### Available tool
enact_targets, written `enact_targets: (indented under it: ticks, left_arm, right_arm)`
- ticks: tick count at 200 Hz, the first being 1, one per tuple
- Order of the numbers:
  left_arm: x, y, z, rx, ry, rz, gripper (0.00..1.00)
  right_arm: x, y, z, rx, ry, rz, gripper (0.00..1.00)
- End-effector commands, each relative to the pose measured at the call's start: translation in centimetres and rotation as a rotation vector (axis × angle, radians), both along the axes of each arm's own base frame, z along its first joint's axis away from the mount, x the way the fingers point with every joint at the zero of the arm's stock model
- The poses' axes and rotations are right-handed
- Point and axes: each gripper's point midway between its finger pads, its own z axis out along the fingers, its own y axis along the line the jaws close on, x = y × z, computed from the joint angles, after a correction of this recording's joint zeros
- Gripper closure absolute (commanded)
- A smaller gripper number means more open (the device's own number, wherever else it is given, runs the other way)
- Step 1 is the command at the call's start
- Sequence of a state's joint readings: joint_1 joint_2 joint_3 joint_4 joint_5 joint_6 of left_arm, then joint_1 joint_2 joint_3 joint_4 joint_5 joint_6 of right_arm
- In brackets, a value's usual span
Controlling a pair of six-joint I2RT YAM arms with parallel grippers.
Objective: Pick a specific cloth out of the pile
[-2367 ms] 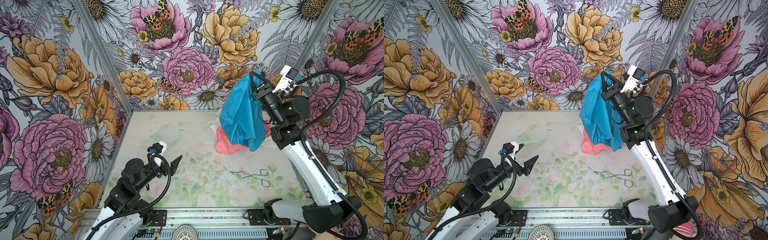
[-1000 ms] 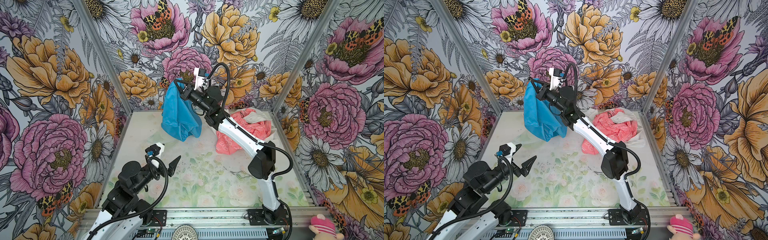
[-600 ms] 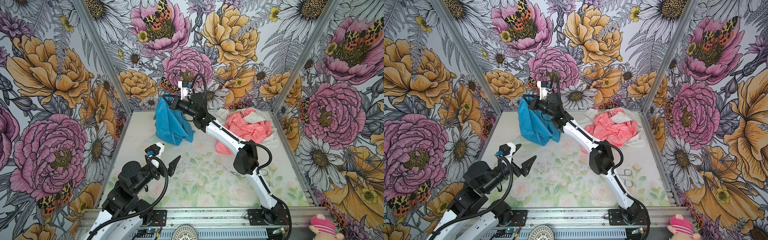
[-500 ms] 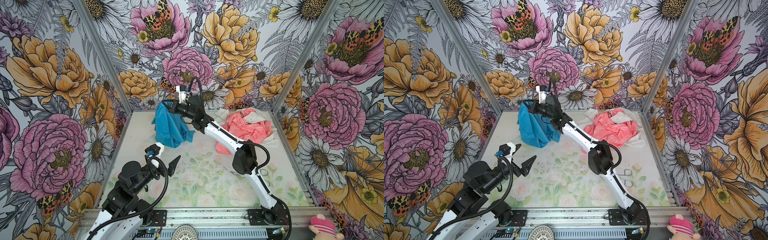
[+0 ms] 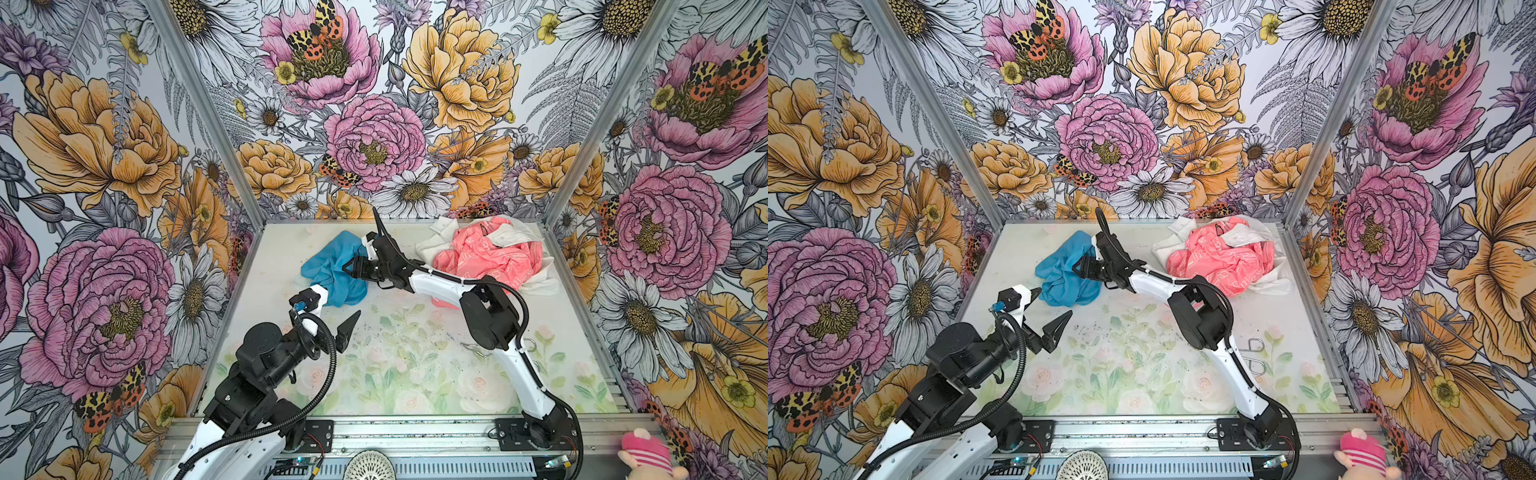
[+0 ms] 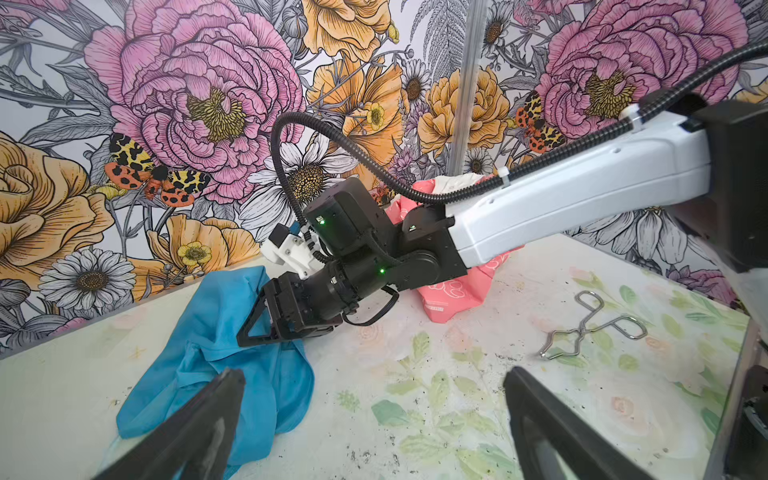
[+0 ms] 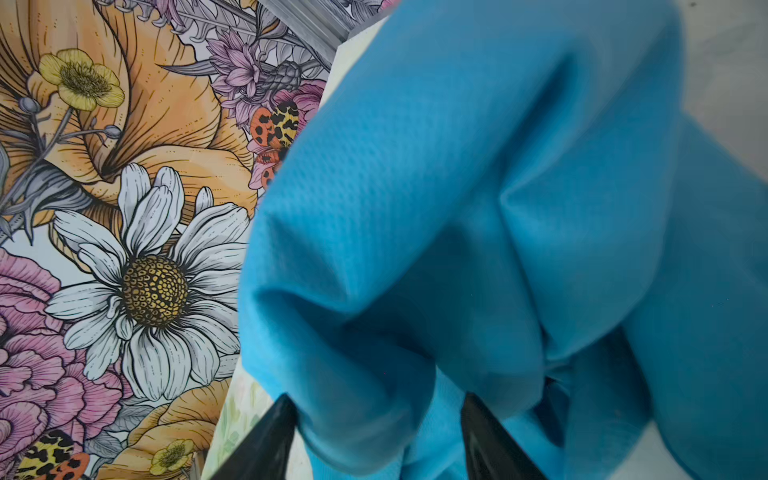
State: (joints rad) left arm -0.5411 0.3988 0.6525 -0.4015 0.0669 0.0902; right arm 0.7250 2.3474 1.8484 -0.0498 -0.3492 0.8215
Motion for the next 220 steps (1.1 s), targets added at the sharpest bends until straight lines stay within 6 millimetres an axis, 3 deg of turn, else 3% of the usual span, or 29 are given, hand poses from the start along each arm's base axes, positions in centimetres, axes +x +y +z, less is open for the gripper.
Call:
enact_targets:
  ticks: [1, 33, 54, 81, 109, 126, 142, 178, 220]
  left_arm:
    - [0.1, 0.3, -0.5, 0.024, -0.006, 0.017, 0.01]
    - [0.1, 0.4, -0.5, 0.025, -0.008, 0.027, 0.01]
    - [0.3, 0.7, -0.6, 0.026, -0.005, 0.044, 0.01]
    - [1.2, 1.5, -0.8, 0.016, 0.022, 0.112, 0.01]
    - [2.9, 2.8, -0.7, -0.015, 0.087, 0.237, 0.01]
    - [4.6, 3.8, -0.9, -0.04, 0.161, 0.345, 0.01]
    - [6.4, 3.5, -1.3, -0.061, 0.232, 0.383, 0.01]
    - [11.3, 2.7, -4.1, -0.064, 0.398, 0.461, 0.01]
    - [17.0, 2.5, -6.6, -0.008, 0.483, 0.52, 0.01]
  right_arm:
    - [0.1, -1.2, 8.5, 0.065, -0.161, -0.015, 0.26]
    - [-1.7, -3.2, 10.0, 0.046, -0.183, -0.026, 0.16]
    - [-2.8, -5.4, 11.8, 0.018, -0.235, -0.064, 0.15]
    - [-4.0, -9.0, 15.4, -0.025, -0.358, -0.133, 0.14]
    - [-5.2, -14.0, 18.4, -0.077, -0.468, -0.232, 0.14]
    - [-6.0, -17.5, 19.5, -0.11, -0.518, -0.295, 0.14]
    - [-6.9, -20.9, 20.3, -0.138, -0.56, -0.354, 0.14]
    - [-9.8, -27.7, 21.0, -0.209, -0.652, -0.464, 0.14]
    - [-13.8, -32.9, 20.9, -0.276, -0.751, -0.533, 0.12]
